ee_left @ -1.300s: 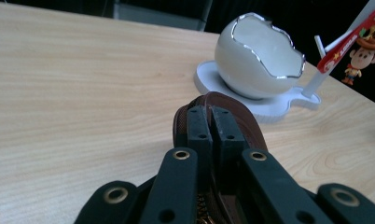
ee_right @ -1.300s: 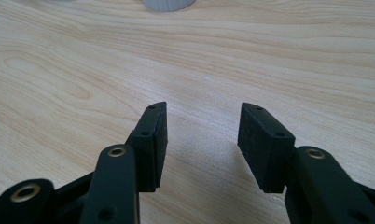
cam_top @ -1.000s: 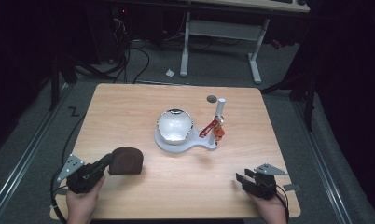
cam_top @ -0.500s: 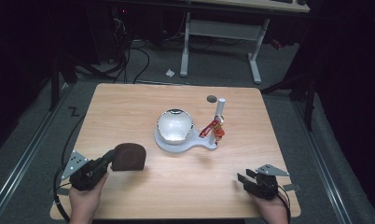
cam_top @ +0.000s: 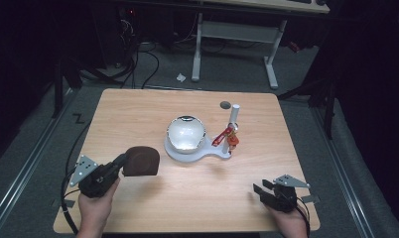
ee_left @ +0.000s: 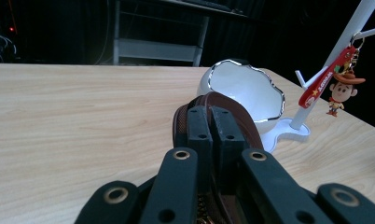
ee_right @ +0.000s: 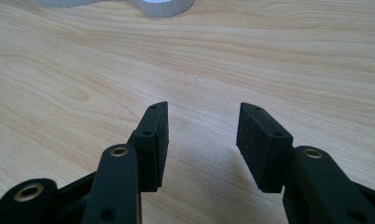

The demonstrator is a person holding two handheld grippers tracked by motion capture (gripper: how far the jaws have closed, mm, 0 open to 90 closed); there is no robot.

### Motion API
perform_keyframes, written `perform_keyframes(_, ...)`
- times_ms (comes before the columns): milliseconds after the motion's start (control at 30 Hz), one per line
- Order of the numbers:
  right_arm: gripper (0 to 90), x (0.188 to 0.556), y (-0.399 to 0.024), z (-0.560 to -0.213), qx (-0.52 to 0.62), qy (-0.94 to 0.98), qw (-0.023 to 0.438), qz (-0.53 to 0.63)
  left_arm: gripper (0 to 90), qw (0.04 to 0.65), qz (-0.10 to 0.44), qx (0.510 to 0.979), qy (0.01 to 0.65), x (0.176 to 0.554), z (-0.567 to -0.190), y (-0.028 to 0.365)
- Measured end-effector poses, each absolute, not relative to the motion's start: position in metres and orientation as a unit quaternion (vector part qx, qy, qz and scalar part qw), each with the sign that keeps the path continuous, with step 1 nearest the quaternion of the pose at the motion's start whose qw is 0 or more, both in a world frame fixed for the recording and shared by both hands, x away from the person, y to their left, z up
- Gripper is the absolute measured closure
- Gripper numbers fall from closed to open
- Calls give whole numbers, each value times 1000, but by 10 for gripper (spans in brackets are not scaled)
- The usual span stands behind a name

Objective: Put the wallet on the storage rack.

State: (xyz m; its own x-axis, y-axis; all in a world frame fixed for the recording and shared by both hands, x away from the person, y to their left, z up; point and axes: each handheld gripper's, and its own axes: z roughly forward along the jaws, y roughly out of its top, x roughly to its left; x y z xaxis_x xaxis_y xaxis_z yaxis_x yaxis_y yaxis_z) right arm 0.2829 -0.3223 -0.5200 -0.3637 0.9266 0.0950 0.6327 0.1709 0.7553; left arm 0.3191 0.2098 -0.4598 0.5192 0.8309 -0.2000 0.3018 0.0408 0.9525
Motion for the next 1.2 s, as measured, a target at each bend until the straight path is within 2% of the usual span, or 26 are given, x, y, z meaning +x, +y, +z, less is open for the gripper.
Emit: perform_keyframes(1200,543,280,-329,-520,525,738,194,377,876,572,234,666,419,388,-431,138)
